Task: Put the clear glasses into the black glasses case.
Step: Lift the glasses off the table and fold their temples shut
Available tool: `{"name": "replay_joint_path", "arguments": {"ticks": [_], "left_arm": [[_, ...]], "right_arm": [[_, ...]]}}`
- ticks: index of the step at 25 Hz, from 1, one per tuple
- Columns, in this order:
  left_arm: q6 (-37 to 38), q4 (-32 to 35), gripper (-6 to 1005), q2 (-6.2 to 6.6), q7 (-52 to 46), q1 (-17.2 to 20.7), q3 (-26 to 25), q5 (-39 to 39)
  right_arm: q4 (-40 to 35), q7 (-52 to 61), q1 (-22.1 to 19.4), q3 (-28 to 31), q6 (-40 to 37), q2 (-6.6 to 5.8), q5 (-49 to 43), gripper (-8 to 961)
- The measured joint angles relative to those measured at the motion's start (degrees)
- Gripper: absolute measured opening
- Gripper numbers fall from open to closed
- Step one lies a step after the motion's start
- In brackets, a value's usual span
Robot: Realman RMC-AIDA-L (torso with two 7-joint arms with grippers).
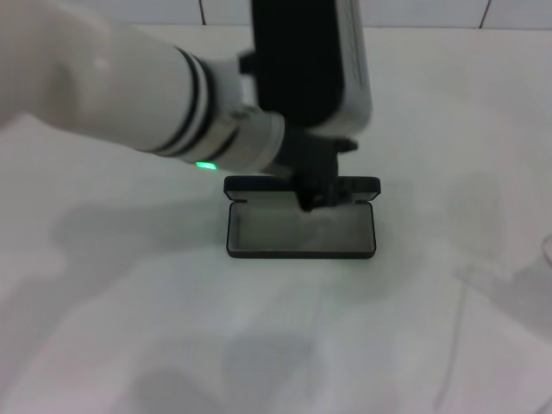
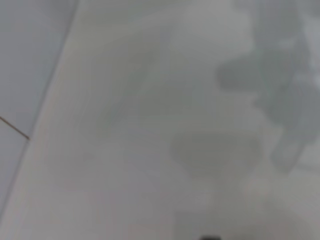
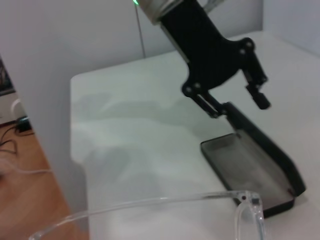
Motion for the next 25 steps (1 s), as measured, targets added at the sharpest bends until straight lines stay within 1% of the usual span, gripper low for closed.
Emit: {"name": "replay_joint_path", "arguments": {"ticks": [4,5,6,7,9,13,15,17,20,22,25], "left_arm": [[0.08,5.13,395,0.0,1.67,3.82,-4.06,-8.41],[-0.16,6.1,395,-0.06,2.64,5.44,-5.94,-12.49],[-0.27,6.38,395,-0.08,3.27,6.21,-6.96,-15.17],[-0.3,6.42,394,-0.1,3.99,6.98,-8.1,-17.99],[-0.31,6.0,388,-0.08,7.26,9.06,-10.34,-27.05],[0.42,4.26,364,0.0,13.92,12.2,-11.85,-41.2],[1.52,3.31,312,0.01,16.08,13.3,-11.92,-46.82],[3.38,1.88,261,0.01,18.79,14.23,-11.98,-52.31],[5.66,0.99,182,0.01,21.74,14.94,-11.57,-56.41],[6.26,0.96,128,0.0,22.3,15.06,-10.9,-57.0],[6.52,0.24,102,-0.04,22.45,15.0,-10.26,-57.25]], "right_arm": [[3.46,-2.26,-0.35,1.99,2.98,0.0,3.49,121],[5.06,-3.42,-0.58,2.25,4.17,0.0,5.66,121],[6.05,-4.1,-0.72,2.26,4.77,-0.01,6.97,121],[8.2,-5.53,-0.9,2.13,5.98,-0.04,9.3,121],[11.62,-7.64,-0.95,1.73,7.29,-0.12,12.67,121],[19.96,-12.0,-0.09,1.21,8.01,-0.11,18.58,121],[24.06,-14.09,0.77,0.23,8.01,-0.17,21.27,121],[28.22,-16.32,2.18,-2.43,8.41,-0.29,22.93,121],[32.09,-18.65,4.27,-6.11,10.64,-0.17,23.42,121],[34.31,-19.98,5.47,-8.2,12.23,-0.06,24.05,121],[37.94,-21.79,7.61,-10.72,13.63,-0.07,25.66,121]]}}
